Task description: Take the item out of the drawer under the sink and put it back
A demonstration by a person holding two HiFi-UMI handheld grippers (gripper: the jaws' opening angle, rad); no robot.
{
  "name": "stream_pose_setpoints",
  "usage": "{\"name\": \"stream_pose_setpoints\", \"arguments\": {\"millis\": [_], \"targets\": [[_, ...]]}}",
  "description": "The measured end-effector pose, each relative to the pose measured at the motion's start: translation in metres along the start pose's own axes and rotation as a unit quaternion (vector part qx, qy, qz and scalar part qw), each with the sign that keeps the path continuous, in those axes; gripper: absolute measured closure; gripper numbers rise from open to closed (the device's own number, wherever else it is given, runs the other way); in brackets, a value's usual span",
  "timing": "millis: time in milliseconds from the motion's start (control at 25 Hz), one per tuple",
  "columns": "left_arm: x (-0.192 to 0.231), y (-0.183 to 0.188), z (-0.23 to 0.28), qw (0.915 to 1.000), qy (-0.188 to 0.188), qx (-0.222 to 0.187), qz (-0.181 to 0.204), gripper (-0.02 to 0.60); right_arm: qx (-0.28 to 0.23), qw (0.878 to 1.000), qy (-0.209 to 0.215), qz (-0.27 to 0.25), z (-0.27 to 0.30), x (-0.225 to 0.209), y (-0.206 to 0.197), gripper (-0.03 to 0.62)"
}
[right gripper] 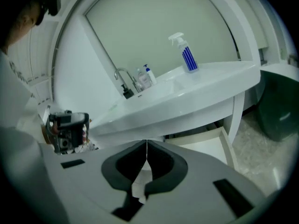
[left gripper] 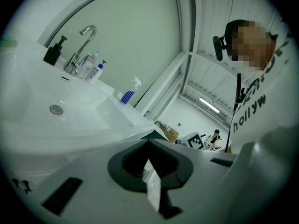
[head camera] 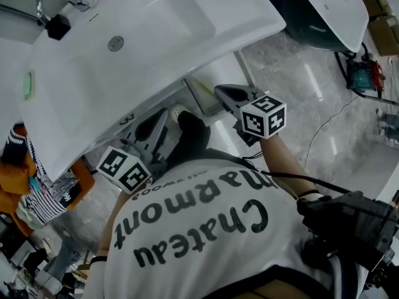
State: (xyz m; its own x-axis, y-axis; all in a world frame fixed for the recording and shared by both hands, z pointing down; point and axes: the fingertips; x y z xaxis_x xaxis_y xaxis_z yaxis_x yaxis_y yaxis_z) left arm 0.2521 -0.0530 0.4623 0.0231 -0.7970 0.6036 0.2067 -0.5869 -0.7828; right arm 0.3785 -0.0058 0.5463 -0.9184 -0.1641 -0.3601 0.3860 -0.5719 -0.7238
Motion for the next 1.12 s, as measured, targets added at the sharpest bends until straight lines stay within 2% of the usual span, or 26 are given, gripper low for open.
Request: {"name": "stream_pose_setpoints", "arguments": {"millis": [80, 160, 320, 440, 520, 680, 880, 960, 1000, 1120], "targets": [[0.003, 0.0, 0.003, 0.9999, -0.011, 0.007, -0.005, 0.574, 0.038, 0.998, -0.012, -0.054, 0.011, -0.009, -0.016, 0.582], [0.008, 0.0, 0.006, 0.9995, -0.022, 0.015, -0.017, 0.574, 0.075, 0.99, -0.022, -0.117, 0.023, -0.014, -0.029, 0.582], [0.019, -0.005, 0.014, 0.998, -0.04, 0.038, -0.032, 0.574, 0.137, 0.964, -0.033, -0.226, 0.051, -0.019, -0.056, 0.582], [0.022, -0.007, 0.019, 0.9969, -0.055, 0.042, -0.037, 0.574, 0.174, 0.945, -0.036, -0.273, 0.071, -0.029, -0.073, 0.582], [0.024, -0.008, 0.021, 0.9965, -0.059, 0.046, -0.038, 0.574, 0.193, 0.939, -0.035, -0.283, 0.082, -0.037, -0.08, 0.582], [0.03, -0.013, 0.022, 0.9962, -0.059, 0.059, -0.026, 0.574, 0.224, 0.933, -0.032, -0.281, 0.101, -0.052, -0.096, 0.582], [0.032, -0.024, 0.019, 0.9957, -0.053, 0.075, 0.012, 0.574, 0.233, 0.929, -0.041, -0.284, 0.115, -0.066, -0.108, 0.578], [0.034, -0.029, 0.015, 0.995, -0.042, 0.083, 0.036, 0.574, 0.237, 0.928, -0.038, -0.285, 0.122, -0.066, -0.111, 0.538], [0.036, -0.031, 0.013, 0.995, -0.036, 0.083, 0.043, 0.574, 0.241, 0.926, -0.035, -0.287, 0.126, -0.066, -0.114, 0.482], [0.043, -0.035, 0.004, 0.9966, -0.017, 0.068, 0.042, 0.574, 0.255, 0.919, -0.034, -0.299, 0.135, -0.069, -0.123, 0.468]]}}
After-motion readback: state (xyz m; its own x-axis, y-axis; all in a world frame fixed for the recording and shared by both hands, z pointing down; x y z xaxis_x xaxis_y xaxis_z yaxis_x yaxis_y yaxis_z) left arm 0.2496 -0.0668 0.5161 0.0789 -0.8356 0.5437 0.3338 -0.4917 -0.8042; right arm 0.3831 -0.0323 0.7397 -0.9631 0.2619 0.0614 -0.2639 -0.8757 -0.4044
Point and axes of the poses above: the fingertips, and each gripper's own axes: z forward along the fingers, x to its left, y out of its top, and after that the axes turned 11 degrees about -y, right-handed
